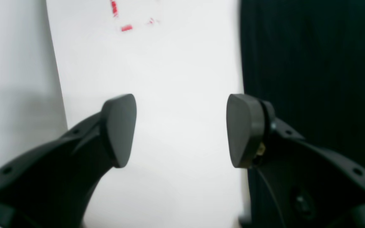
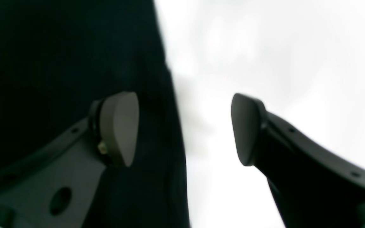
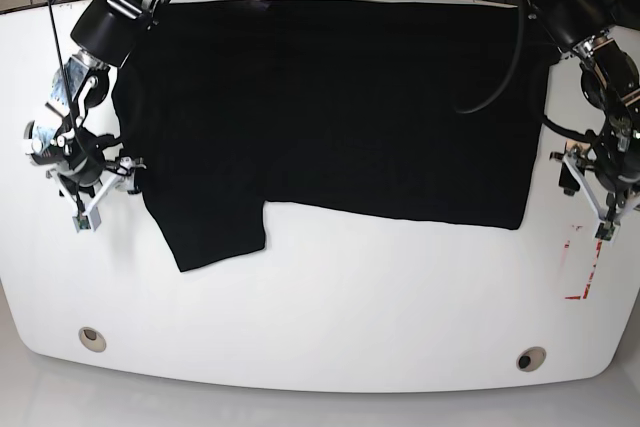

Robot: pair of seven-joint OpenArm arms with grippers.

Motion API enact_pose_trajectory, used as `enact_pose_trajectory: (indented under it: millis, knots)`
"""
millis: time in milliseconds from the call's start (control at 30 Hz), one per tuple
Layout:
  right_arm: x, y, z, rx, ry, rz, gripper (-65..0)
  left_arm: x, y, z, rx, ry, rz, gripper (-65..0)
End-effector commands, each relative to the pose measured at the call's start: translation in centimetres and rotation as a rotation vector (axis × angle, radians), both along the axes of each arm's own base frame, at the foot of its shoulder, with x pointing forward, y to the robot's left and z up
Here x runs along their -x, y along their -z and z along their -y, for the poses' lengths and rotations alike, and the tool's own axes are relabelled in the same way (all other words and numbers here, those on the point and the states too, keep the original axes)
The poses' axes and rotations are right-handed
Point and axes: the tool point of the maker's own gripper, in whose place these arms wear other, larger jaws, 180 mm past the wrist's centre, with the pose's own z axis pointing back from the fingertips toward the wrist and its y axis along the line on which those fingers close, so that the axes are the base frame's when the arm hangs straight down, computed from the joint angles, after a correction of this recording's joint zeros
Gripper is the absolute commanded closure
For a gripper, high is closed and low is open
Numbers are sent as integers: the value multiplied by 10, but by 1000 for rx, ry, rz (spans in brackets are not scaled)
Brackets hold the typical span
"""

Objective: Layout the t-shirt on the table in an organized manner, then fold the t-shirt properly
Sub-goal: 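Move both grippers toward the t-shirt's side edges near the sleeves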

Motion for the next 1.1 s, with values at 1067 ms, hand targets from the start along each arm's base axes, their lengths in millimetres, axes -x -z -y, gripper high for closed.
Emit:
enact_pose_trajectory:
  millis: [1067]
  knots:
    - [-23,60,-64,-234,-10,-31,-357,-28,29,-16,115,-16,4,-421]
